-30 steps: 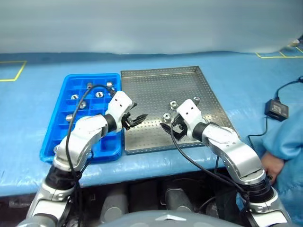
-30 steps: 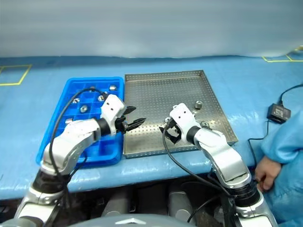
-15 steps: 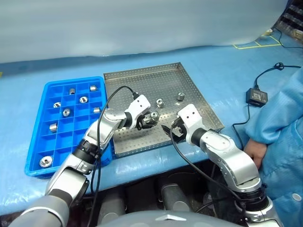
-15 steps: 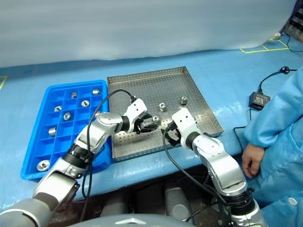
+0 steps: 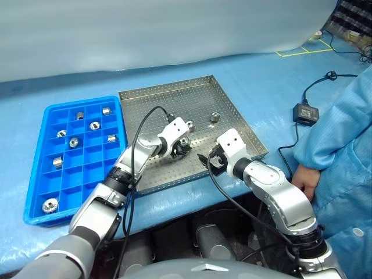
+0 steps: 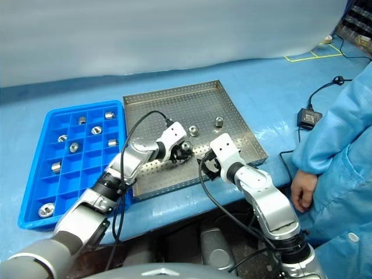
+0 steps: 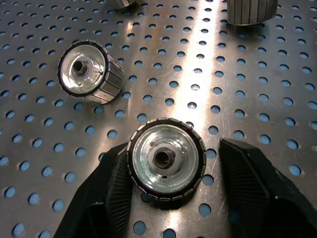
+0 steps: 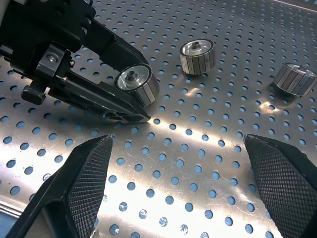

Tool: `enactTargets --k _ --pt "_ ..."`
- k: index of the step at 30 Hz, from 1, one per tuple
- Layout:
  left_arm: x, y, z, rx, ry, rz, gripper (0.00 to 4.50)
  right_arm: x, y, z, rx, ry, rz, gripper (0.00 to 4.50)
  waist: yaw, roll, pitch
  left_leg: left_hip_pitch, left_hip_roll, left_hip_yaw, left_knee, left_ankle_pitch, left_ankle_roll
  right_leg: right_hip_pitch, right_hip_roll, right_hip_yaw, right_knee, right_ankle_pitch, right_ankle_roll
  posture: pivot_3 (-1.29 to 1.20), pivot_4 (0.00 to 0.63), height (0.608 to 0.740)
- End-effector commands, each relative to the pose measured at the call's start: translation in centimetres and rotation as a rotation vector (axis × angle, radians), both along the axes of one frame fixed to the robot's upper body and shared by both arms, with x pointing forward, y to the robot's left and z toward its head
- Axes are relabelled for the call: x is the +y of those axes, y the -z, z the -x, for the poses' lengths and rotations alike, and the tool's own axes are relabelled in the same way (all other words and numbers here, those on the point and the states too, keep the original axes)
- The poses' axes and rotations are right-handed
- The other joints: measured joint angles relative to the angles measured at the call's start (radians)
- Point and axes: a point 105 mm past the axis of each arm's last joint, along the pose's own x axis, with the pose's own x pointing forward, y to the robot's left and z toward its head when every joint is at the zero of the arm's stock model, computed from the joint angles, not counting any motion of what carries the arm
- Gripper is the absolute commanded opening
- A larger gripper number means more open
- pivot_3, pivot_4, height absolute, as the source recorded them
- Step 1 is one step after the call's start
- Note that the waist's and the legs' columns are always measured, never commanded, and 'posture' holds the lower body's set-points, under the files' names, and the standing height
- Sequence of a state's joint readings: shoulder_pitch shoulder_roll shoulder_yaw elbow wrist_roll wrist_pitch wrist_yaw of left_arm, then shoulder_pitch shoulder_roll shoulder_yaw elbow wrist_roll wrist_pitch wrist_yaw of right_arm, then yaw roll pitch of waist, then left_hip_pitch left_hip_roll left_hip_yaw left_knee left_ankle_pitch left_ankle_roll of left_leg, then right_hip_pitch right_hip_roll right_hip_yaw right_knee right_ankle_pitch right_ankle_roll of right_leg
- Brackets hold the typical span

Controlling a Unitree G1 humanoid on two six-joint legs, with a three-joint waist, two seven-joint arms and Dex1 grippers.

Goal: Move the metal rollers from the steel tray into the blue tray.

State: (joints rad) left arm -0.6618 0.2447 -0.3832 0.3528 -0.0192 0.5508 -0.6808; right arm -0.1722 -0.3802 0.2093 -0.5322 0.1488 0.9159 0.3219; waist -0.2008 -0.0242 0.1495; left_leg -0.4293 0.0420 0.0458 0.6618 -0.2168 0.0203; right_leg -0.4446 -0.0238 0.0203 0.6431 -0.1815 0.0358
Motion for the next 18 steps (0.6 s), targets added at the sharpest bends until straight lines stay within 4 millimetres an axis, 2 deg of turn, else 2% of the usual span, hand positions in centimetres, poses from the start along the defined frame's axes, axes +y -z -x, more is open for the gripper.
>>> enactTargets --k 1,12,15,18 --pt "-0.5 -1.8 -0.2 -0.058 0.024 0.038 2.24 0.3 -1.2 -0.3 -0.057 -0.007 -0.015 4.5 -0.002 0.0 0.0 0.0 0.0 0.0 0.0 0.0 0.0 0.0 0.0 0.0 0.0 0.0 0.0 -0.26 0.15 0.74" --pt "0.1 -2.6 -0.6 -0.087 -0.022 0.08 2.24 0.7 -1.0 -0.5 -0.047 -0.024 -0.036 4.5 -0.001 0.0 0.0 0.0 0.0 0.0 0.0 0.0 0.0 0.0 0.0 0.001 0.0 0.0 0.001 -0.24 0.15 0.74" --pt "0.5 -3.8 -0.4 -0.106 -0.03 0.116 2.24 1.0 -1.2 -0.5 -0.046 -0.041 -0.055 4.5 0.0 0.0 0.0 0.0 0.0 0.0 0.0 0.0 0.0 0.0 0.0 0.001 0.0 0.001 0.001 -0.23 0.15 0.74" --pt "1.6 -5.2 0.4 -0.118 -0.039 0.148 2.24 2.0 -1.5 0.1 -0.033 -0.125 -0.119 4.5 0.001 0.0 0.0 0.0 0.0 0.0 0.0 0.0 0.0 0.0 0.0 0.001 0.0 0.001 0.002 -0.21 0.15 0.74"
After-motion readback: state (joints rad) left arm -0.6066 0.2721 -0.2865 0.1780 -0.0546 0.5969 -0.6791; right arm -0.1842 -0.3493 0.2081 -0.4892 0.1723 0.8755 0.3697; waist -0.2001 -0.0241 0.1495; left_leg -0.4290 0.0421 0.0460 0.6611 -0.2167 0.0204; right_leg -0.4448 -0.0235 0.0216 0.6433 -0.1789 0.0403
